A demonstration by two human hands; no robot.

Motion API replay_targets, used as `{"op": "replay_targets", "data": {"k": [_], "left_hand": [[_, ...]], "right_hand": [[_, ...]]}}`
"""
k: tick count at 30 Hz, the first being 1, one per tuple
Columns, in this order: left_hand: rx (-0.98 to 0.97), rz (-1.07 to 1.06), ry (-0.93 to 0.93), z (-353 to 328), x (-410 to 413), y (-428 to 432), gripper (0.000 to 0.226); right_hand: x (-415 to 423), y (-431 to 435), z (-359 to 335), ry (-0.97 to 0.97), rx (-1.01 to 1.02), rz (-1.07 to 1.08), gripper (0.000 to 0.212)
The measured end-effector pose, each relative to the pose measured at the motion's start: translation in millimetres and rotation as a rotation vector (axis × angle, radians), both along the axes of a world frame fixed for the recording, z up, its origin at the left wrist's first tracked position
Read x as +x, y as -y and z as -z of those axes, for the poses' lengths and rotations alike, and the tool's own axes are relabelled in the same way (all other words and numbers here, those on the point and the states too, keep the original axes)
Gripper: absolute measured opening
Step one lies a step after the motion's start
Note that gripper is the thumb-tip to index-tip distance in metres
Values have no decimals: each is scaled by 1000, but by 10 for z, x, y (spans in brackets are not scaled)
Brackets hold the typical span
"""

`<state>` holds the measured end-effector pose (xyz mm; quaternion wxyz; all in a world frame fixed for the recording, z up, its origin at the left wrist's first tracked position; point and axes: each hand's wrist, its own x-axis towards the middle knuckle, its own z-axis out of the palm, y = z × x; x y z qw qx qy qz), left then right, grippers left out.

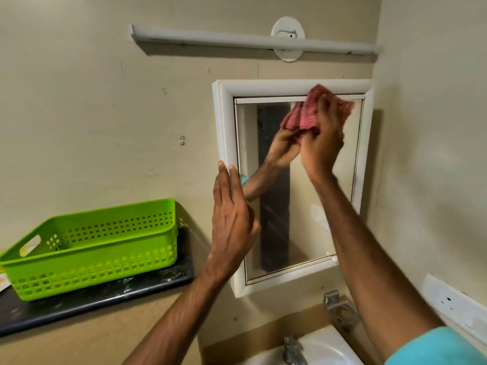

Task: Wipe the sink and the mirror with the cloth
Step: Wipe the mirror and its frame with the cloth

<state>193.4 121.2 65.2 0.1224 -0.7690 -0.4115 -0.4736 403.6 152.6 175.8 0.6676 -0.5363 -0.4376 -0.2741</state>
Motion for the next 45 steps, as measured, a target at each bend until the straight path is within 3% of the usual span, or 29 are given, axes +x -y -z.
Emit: {"op": "replay_targets", "data": {"k": [4, 6, 8, 11, 13, 15, 18, 20, 21, 23, 26, 28, 32, 35, 38, 43, 45], "left_hand": [[21, 12, 33, 39, 20, -36, 81], [43, 37, 47, 67, 18, -57, 73], [49, 31, 29, 102, 23, -73, 82], [-2, 10, 44, 188, 54, -78, 98], [-40, 15, 65, 256, 102, -43, 96], [-62, 35, 79, 333, 160, 2, 90], [-76, 50, 93, 425, 219, 3, 90], [-83, 36, 79, 456, 223, -16, 97], [-85, 38, 80, 468, 227, -30, 95], [-90, 45, 93, 465, 230, -26, 88], [-100, 40, 108, 460, 233, -11, 88], [-100, 15, 97, 483, 237, -30, 90], [-116, -36, 97, 487, 253, -40, 111], [-105, -11, 87, 487, 251, -11, 108], [-138, -1, 109, 507, 230, 10, 124], [-114, 117, 163, 535, 149, 43, 100], [-96, 155, 154, 522, 62, 68, 86]], "right_hand": [[-455, 82, 848, 485, -109, -160, 64], [-325, 126, 1298, 623, -171, -172, 61], [-69, 164, 1626, 479, -157, -169, 63], [234, 175, 1874, -92, -47, -132, 68], [190, 145, 1985, -281, -56, -91, 79], [6, 130, 2198, -138, -105, -154, 86], [-190, 260, 2577, 350, -299, -283, 87], [-68, 360, 2765, 604, -385, -268, 89], [42, 397, 2836, 641, -397, -243, 89], [302, 439, 3008, 494, -396, -255, 87], [443, 493, 3224, 34, -307, -255, 76], [292, 494, 3311, -147, -289, -166, 74], [-248, 604, 3330, -206, -374, -169, 76], [-537, 786, 3300, -85, -469, -298, 72], [-687, 898, 3164, -92, -562, -468, 71], [-873, 1111, 2558, -625, -486, -741, 38], [-934, 1184, 2316, -679, -427, -807, 26]]}}
